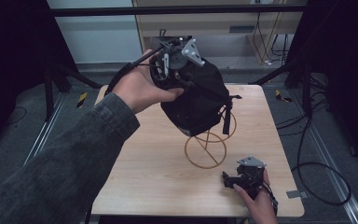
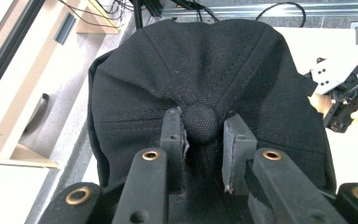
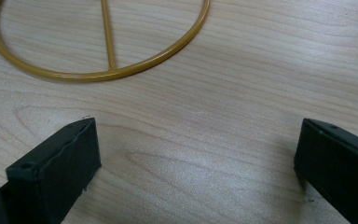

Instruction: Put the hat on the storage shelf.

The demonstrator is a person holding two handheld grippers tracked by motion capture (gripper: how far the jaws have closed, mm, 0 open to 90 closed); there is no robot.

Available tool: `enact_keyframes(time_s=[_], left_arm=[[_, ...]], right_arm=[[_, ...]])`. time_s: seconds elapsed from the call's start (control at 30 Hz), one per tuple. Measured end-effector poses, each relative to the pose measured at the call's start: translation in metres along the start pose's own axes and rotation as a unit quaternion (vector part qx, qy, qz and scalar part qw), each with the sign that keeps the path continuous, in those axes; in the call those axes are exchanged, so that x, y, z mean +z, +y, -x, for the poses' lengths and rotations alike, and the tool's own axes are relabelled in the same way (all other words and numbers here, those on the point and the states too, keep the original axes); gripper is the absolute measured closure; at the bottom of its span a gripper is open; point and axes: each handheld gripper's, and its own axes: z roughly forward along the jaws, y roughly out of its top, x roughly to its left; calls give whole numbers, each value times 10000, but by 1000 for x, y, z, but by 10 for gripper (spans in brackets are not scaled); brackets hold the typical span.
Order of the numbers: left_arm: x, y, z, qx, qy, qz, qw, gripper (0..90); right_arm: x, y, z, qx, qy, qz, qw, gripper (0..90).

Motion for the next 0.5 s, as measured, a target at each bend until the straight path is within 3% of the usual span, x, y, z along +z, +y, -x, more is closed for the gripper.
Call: enact_keyframes(time_s=[0.5], left_arm=[[19, 14, 8, 53, -103, 0, 9999, 734]], right_arm=[[0, 0, 0, -1, -1, 0, 10000, 4]])
